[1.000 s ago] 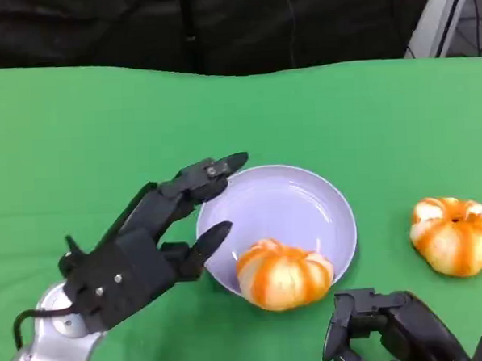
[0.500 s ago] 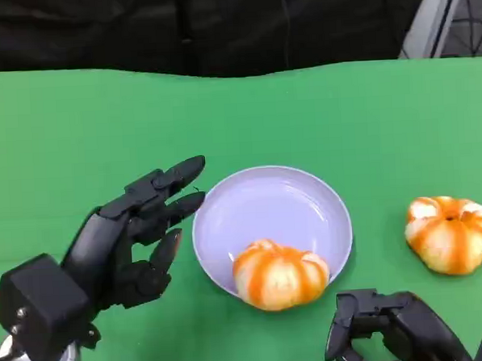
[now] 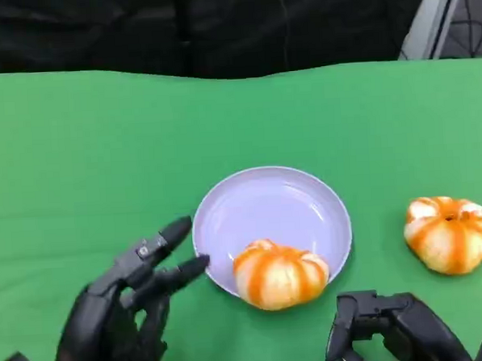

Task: Grasp the bread from the table and place it into the plate.

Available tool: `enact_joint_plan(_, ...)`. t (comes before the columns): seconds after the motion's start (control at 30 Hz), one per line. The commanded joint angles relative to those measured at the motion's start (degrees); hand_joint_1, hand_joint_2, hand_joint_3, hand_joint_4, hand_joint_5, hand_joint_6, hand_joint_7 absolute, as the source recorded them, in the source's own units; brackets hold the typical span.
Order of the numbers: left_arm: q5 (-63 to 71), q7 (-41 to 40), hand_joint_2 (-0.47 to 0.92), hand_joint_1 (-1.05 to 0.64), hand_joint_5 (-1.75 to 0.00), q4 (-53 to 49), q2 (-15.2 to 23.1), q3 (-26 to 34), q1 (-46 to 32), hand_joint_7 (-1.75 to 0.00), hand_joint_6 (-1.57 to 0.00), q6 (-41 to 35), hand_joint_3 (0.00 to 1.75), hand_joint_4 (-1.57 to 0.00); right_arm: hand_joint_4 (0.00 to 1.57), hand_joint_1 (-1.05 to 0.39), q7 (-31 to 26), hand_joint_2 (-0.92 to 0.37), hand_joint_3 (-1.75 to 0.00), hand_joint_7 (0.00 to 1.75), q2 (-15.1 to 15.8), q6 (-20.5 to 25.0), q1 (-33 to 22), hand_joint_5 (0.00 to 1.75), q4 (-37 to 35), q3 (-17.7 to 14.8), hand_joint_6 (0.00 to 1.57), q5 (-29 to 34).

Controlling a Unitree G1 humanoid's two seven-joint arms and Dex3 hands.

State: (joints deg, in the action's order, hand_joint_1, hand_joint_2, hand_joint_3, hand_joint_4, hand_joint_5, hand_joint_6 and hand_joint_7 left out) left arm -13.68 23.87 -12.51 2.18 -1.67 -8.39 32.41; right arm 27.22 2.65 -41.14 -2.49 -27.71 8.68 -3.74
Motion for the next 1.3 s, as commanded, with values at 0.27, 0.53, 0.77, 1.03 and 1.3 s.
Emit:
enact_joint_plan(0.27,2.74,0.32,0.92,-0.32,-0.01,-8.26,-0.05,1.17,2.34,-0.01,-0.53,8.46,0.19,-0.74,0.84,-0.13,-0.13,-0.58,-1.01,1.25,0.86,0.49,-0.33,1.56,1.10,-0.44,0.86,-0.63)
enact_joint_plan(0.53,2.87,0.37,0.92,-0.27,-0.01,-8.96,-0.14,1.30,2.61,-0.01,-0.54,9.15,0.15,-0.75,0.84,-0.13,-0.15,-0.58,-1.02,1.24,0.86,0.67,-0.40,1.56,1.29,-0.46,0.86,-0.59)
enact_joint_plan(0.77,8.11,-3.35,0.92,0.04,-0.03,-9.98,-0.28,1.25,2.56,-0.04,-0.65,10.89,0.35,-0.82,0.83,-0.13,0.12,-0.56,-1.05,1.26,0.81,0.35,-0.66,1.56,1.15,-0.47,0.86,-0.94)
enact_joint_plan(1.03,8.89,-4.31,0.92,0.08,-0.02,-10.32,-0.25,1.09,2.65,-0.03,-0.67,11.35,0.38,-0.84,0.83,-0.13,0.12,-0.55,-1.07,1.26,0.81,0.36,-0.67,1.56,1.17,-0.48,0.86,-0.93)
enact_joint_plan(1.3,9.60,-5.43,0.92,0.09,-0.05,-10.56,-0.83,0.44,2.57,-0.04,-0.73,11.45,0.39,-0.93,0.83,-0.12,-0.02,-0.55,-1.09,1.28,1.08,0.06,-0.71,1.56,1.37,-0.74,0.85,-0.80)
